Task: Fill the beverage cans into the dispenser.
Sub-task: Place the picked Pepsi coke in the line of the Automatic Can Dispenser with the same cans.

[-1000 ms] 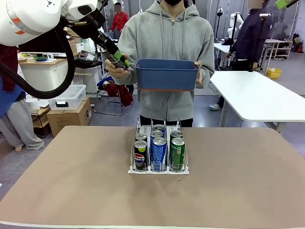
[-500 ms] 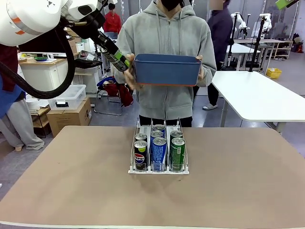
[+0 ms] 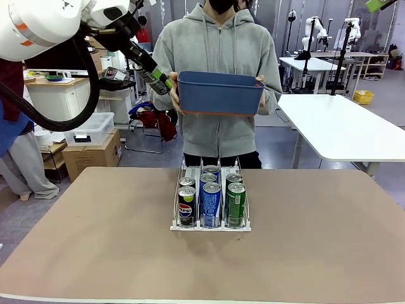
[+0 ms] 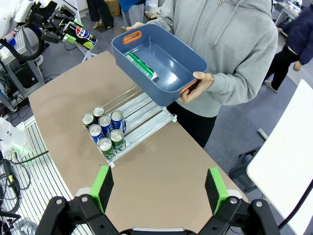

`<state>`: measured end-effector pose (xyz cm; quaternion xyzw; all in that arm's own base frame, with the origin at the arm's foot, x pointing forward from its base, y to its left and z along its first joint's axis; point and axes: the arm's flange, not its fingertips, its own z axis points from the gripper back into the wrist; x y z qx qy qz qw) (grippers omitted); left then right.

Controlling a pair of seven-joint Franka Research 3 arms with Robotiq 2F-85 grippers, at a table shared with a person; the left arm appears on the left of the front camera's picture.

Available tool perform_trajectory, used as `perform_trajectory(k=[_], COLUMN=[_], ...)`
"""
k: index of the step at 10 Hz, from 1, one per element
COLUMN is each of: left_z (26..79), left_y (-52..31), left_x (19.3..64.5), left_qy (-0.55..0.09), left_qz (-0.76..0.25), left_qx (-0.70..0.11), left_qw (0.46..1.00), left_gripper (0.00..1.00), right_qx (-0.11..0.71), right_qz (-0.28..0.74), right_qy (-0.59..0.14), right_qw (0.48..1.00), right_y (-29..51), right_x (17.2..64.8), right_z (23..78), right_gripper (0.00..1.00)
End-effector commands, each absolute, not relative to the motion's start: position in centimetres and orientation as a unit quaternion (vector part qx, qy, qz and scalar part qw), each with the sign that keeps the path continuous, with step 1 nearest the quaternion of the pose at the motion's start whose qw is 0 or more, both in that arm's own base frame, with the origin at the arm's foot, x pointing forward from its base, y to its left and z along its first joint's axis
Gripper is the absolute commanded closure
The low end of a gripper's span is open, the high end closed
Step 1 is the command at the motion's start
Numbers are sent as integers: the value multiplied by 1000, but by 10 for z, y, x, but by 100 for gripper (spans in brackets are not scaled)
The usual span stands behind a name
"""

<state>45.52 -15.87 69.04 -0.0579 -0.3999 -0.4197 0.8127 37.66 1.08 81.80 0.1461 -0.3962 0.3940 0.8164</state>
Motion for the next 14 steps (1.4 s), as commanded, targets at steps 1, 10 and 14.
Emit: perform_trajectory(k=[1,10,14], left_z=[692,667,644], left_y=[-157,-192,-200], left_x=[455,362,307], left_qy=[-402,-365,-309], left_qz=[-416,-391,-450], left_qx=[-62,-11,-11], left_qw=[813,845,838], left_gripper=[76,42,42], right_qx=[148,148,148], right_qz=[395,395,395], right_qy=[-395,-395,-395], right_qw=[816,816,816], right_y=[11,11,11], right_x=[375,375,375], right_z=[816,816,816], right_gripper=[0,0,0])
